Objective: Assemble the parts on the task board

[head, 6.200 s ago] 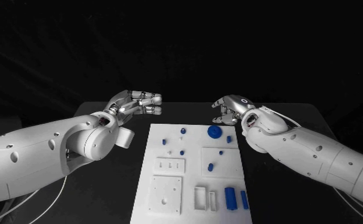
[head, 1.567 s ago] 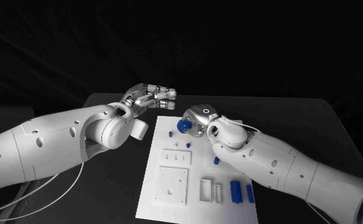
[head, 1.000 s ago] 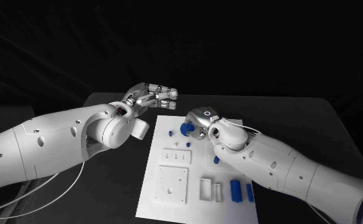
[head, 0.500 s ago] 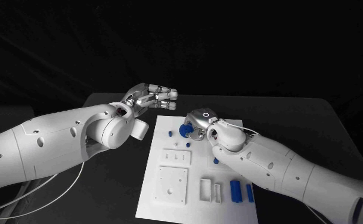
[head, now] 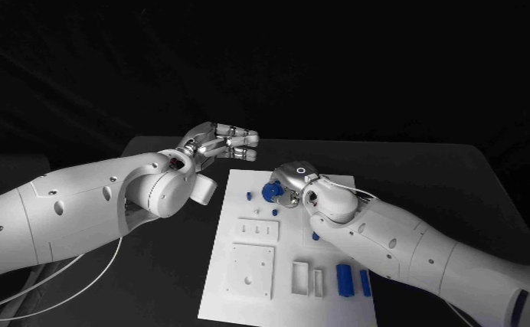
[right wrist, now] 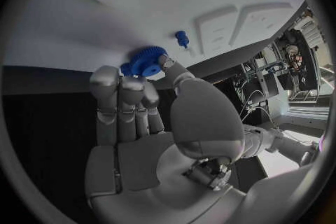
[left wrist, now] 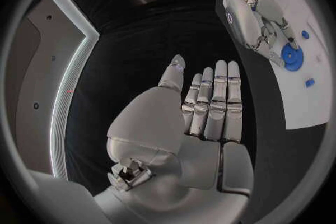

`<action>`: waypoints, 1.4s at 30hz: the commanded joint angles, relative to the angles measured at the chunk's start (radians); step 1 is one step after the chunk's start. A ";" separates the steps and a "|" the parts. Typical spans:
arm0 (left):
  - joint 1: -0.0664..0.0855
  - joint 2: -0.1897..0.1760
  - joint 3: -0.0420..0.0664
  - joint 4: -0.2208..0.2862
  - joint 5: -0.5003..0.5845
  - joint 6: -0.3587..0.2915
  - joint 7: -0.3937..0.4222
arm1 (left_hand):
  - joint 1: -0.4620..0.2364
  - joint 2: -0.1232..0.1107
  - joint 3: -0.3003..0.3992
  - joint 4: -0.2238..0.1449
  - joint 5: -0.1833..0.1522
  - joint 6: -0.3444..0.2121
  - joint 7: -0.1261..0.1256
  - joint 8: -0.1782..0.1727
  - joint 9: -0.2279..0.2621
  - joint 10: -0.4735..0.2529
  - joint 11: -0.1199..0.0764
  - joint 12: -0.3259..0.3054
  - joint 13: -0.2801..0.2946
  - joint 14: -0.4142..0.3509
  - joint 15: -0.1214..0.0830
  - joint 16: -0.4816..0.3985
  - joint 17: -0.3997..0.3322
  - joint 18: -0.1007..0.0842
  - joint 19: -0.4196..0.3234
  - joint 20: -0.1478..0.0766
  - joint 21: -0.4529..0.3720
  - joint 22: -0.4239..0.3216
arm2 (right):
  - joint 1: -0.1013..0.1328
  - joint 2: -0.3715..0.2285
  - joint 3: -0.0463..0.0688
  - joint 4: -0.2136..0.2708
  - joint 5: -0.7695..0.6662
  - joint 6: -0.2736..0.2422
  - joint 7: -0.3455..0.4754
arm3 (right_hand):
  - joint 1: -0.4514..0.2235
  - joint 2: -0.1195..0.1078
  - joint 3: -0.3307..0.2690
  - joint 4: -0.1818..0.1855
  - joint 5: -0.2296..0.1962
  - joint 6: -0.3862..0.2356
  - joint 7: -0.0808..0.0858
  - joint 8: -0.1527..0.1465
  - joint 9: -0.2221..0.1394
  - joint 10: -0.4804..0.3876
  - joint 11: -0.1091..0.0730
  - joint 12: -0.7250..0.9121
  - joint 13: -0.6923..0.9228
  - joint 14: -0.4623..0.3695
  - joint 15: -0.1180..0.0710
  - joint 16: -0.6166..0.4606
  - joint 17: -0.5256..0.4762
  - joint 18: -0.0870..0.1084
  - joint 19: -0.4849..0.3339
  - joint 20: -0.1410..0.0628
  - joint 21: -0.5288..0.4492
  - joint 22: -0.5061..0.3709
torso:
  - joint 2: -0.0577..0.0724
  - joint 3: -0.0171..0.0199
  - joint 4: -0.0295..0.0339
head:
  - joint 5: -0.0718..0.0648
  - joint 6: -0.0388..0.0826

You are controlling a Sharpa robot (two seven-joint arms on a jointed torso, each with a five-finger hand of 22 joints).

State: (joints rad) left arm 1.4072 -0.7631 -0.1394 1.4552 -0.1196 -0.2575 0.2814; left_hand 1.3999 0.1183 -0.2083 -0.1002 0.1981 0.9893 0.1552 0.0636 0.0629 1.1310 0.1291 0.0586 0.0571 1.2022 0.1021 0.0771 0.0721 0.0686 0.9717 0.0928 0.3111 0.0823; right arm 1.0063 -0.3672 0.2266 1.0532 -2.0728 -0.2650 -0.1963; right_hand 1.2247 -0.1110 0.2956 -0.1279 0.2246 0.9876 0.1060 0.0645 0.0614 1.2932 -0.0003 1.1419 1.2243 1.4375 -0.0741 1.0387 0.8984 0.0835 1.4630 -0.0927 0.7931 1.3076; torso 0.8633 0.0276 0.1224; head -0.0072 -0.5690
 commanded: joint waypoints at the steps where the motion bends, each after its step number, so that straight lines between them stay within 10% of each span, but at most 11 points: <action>1: 0.005 0.000 0.001 -0.001 -0.006 0.011 -0.004 | 0.003 -0.004 -0.002 -0.006 0.000 -0.009 0.000 0.001 0.001 -0.009 0.000 0.002 0.001 -0.006 0.004 0.001 -0.001 -0.012 -0.007 -0.003 0.005 -0.002 | -0.001 0.001 -0.001 -0.002 0.001 0.016 0.013 | 0.002 -0.007 -0.017 0.002 -0.001 -0.019 -0.003 -0.005 -0.001 -0.010 -0.001 -0.006 -0.004 0.000 0.003 -0.004 0.000 -0.001 0.060 0.001 -0.004 0.070 | 0.000 0.0008 -0.0003 | 0.001 0.002; 14: 0.006 -0.003 0.001 -0.008 -0.006 0.011 -0.021 | -0.001 -0.006 -0.001 -0.003 0.000 -0.012 0.001 0.001 0.001 -0.012 0.001 0.002 0.002 -0.009 0.006 0.000 -0.001 -0.011 -0.009 -0.001 0.004 -0.002 | -0.002 -0.010 -0.001 -0.001 0.042 0.023 0.025 | -0.051 0.004 -0.081 0.080 0.018 -0.020 0.001 -0.005 -0.001 -0.013 0.001 -0.004 -0.007 0.001 0.004 -0.006 0.009 0.001 0.061 0.000 -0.005 0.072 | 0.000 0.0015 -0.0021 | 0.001 0.002; 17: 0.006 -0.005 0.001 -0.008 -0.006 0.011 -0.025 | -0.001 -0.008 0.001 -0.002 0.001 -0.016 0.002 0.001 0.001 -0.016 0.002 0.001 0.002 -0.010 0.006 0.000 -0.001 -0.010 -0.009 0.000 0.003 -0.002 | -0.005 -0.019 -0.001 0.007 0.057 0.021 0.026 | -0.073 0.014 -0.063 0.091 0.108 -0.002 0.002 -0.004 0.000 -0.017 0.002 -0.007 -0.010 0.000 0.003 -0.008 0.009 0.001 0.061 0.000 -0.005 0.073 | 0.000 0.0022 -0.0011 | -0.002 0.000; 24: 0.006 -0.010 0.001 -0.008 -0.006 0.010 -0.030 | 0.000 -0.009 0.002 -0.002 0.004 -0.017 0.002 0.001 0.001 -0.018 0.003 0.002 0.002 -0.010 0.007 0.000 -0.001 -0.010 -0.009 0.000 0.003 -0.002 | -0.017 -0.043 -0.001 0.028 0.072 0.004 0.019 | -0.114 0.016 -0.023 0.072 0.118 0.017 0.000 -0.003 0.000 -0.016 0.000 -0.004 -0.009 0.001 0.002 -0.007 0.013 0.002 0.061 0.000 -0.005 0.073 | -0.001 0.0019 -0.0025 | 0.001 -0.003; 33: 0.006 -0.015 0.001 -0.004 -0.012 0.009 -0.032 | 0.000 -0.011 0.006 -0.001 0.004 -0.020 0.003 0.001 0.001 -0.020 0.003 0.002 0.002 -0.012 0.007 0.000 -0.001 -0.009 -0.011 0.001 0.003 -0.002 | -0.034 -0.075 0.000 0.066 0.081 -0.154 0.011 | -0.111 0.009 -0.011 0.066 0.119 0.013 0.001 -0.004 0.000 -0.017 -0.001 -0.006 -0.010 0.001 0.001 -0.008 0.014 0.003 0.061 -0.002 -0.005 0.074 | -0.001 0.0029 -0.0024 | -0.005 0.003; 42: 0.006 -0.027 0.001 0.000 -0.012 0.007 -0.033 | 0.000 -0.011 0.006 -0.001 0.004 -0.020 0.003 0.001 0.001 -0.020 0.003 0.002 0.002 -0.012 0.007 0.000 -0.001 -0.009 -0.011 0.001 0.003 -0.002 | -0.046 -0.153 0.029 0.171 0.126 -0.290 0.050 | -0.103 -0.013 0.038 0.060 0.108 0.018 0.001 -0.003 0.000 -0.014 -0.001 -0.007 -0.011 0.001 0.000 -0.011 0.014 0.003 0.061 -0.002 -0.006 0.073 | -0.004 0.0060 -0.0104 | -0.023 0.012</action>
State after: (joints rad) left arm 1.4101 -0.7893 -0.1396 1.4511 -0.1262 -0.2578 0.2464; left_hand 1.3999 0.1183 -0.2083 -0.1001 0.1981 0.9786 0.1588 0.0636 0.0629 1.1204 0.1327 0.0586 0.0571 1.1951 0.1091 0.0771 0.0720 0.0690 0.9682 0.0962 0.3111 0.0812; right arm 0.9617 -0.5079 0.2536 1.2083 -1.9805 -0.4607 -0.1778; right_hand 1.1184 -0.1154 0.3285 -0.0661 0.3343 0.9983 0.1081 0.0640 0.0607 1.2793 0.0000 1.1381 1.2129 1.4375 -0.0741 1.0299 0.9118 0.0839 1.4630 -0.0927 0.7921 1.3074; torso 0.8609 0.0320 0.1171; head -0.0245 -0.5607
